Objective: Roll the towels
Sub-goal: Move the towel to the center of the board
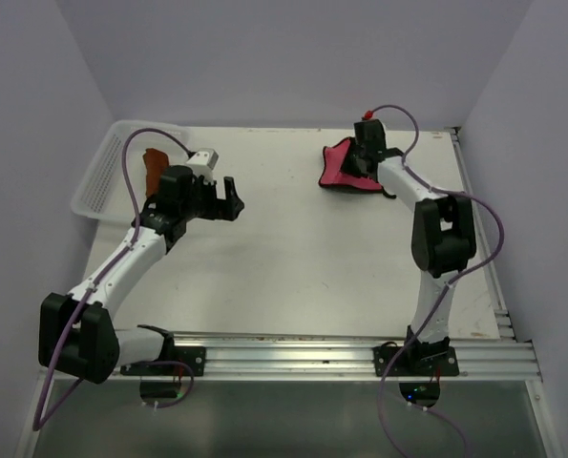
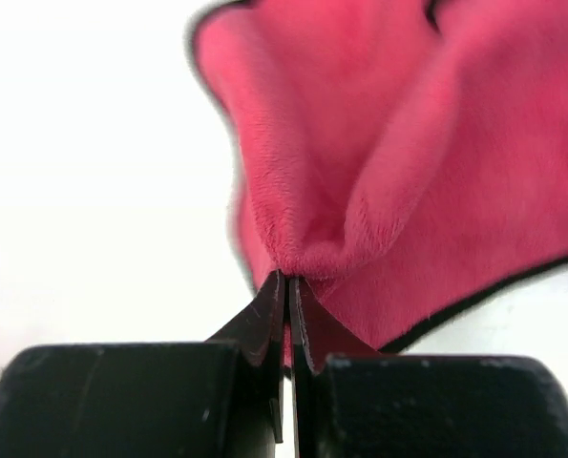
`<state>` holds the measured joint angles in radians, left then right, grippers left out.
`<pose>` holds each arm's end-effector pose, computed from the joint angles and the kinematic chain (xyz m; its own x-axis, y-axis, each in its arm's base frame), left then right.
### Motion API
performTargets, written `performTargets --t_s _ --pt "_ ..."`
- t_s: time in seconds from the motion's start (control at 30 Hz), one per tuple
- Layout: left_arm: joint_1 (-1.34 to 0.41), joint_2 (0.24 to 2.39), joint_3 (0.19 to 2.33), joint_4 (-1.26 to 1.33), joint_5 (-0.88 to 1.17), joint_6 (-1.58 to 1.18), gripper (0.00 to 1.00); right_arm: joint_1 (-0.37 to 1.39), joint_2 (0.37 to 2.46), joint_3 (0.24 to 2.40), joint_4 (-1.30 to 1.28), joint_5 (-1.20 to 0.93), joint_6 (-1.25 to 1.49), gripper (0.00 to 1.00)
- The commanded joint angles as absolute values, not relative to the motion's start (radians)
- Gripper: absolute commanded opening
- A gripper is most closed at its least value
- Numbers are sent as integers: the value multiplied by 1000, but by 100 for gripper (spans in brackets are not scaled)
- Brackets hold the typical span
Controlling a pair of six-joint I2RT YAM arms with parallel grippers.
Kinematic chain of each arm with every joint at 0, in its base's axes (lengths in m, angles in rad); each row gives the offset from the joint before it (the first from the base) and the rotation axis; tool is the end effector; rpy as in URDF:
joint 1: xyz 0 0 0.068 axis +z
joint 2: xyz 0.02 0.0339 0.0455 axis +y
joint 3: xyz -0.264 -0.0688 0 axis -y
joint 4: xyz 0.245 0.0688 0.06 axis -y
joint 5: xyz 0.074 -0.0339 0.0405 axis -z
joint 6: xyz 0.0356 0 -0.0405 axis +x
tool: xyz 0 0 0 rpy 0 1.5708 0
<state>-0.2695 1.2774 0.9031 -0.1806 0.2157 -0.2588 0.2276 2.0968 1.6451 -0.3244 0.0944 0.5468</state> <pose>0.2737 -0.0835 0.2752 -0.6024 -0.0930 -0.7928 0.2910 0.8993 -0.3265 0.4657 0.1044 0.2122 -0.6657 0.3772 -0.6439 0.2189 0.9236 0.3147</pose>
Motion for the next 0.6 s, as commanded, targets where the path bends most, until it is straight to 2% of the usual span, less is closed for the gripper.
performTargets --t_s 0.0,0.13,0.33,0.37,0.4,0.47,0.57 --pt "-270 1213 920 -173 155 -259 100 328 1829 1538 -333 -26 489 0" --pt "-270 1186 900 -161 101 -270 100 435 1659 1377 -367 -98 479 0" --pt "-270 1198 899 -175 98 -288 100 552 1514 1133 -365 -250 502 0" --pt "-271 1195 894 -170 104 -294 100 561 1494 1118 -370 -277 477 32" --pt "-272 1195 890 -167 107 -299 100 572 1488 1109 -391 -323 465 43" --pt "-272 1196 885 -161 112 -319 100 575 1444 1094 -428 -308 436 56" --pt "-272 1190 870 -160 129 -347 100 575 1375 1072 -483 -235 388 60"
